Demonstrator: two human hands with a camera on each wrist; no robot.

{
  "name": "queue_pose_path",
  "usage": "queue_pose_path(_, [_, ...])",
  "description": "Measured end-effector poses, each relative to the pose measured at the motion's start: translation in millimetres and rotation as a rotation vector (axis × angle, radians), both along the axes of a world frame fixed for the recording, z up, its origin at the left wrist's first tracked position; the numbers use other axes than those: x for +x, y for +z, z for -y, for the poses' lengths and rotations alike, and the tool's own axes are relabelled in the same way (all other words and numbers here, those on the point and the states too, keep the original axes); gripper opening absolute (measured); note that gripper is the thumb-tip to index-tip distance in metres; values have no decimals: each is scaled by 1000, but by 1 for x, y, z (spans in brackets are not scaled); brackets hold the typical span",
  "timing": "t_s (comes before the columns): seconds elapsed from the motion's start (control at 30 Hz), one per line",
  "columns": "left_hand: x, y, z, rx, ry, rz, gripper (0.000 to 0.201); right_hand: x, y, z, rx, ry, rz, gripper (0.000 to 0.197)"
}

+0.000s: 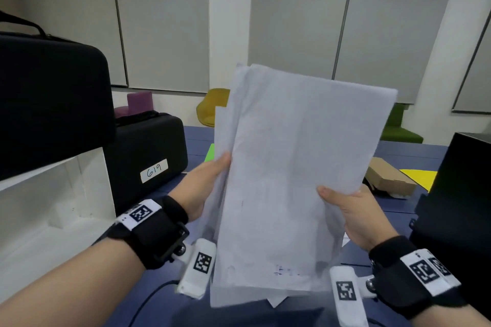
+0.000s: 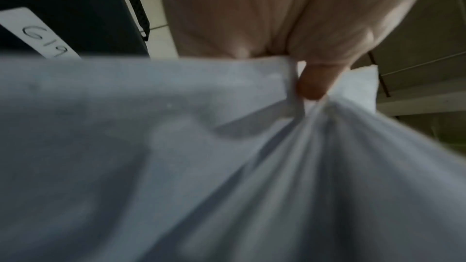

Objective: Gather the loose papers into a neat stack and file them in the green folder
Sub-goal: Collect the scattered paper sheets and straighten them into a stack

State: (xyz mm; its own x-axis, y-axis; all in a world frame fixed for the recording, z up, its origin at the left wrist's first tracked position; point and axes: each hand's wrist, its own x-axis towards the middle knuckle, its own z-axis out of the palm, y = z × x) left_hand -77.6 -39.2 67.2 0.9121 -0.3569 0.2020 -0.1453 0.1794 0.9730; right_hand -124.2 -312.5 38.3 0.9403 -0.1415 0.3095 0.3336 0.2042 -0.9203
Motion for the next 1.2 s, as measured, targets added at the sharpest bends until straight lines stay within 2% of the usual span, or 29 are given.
queue_pose_path(0.07, [0, -6, 6, -41, -25, -66, 54, -2, -4, -2, -8, -63, 8, 62])
queue_pose_path(0.17, [0, -19, 11, 148, -4, 68, 53, -4, -7, -6, -18, -149, 9, 41])
queue_pose_path(0.2, [-1, -23, 11, 183, -4, 98, 56, -5, -6, -7, -25, -165, 9, 42])
queue_pose_path(0.3, [2, -30, 8, 142, -2, 75, 53, -9, -2, -2, -69, -133, -41, 52])
queue_pose_path(0.4, [1, -29, 6, 102, 3, 49, 54, -13, 4, 0, -212, -104, -70, 40])
queue_pose_path(0.47, [3, -26, 5, 101, 17, 63, 53, -17, 9, -2, -219, -102, -31, 34])
queue_pose_path(0.57, [4, -17, 7, 204, 51, 181, 45, -20, 14, -8, -139, -81, 33, 33])
queue_pose_path(0.67, [2, -5, 12, 329, 65, 306, 38, -17, 15, -12, -112, -156, 105, 36])
queue_pose_path(0.73, [0, 2, 16, 334, 63, 325, 38, -13, 16, -14, -101, -186, 139, 41])
queue_pose_path(0.83, [-2, 5, 20, 248, 51, 307, 45, -10, 17, -12, -91, -117, 163, 53])
queue_pose_path(0.93, [1, 0, 21, 64, 70, 246, 73, -9, 12, -6, -85, -10, 112, 70])
queue_pose_path(1.07, [12, -1, 12, -146, 121, 219, 92, -5, 7, -1, -60, 77, 50, 67])
queue_pose_path(1.2, [23, 3, 10, -136, 71, 184, 96, 0, 11, -2, -75, 78, 37, 69])
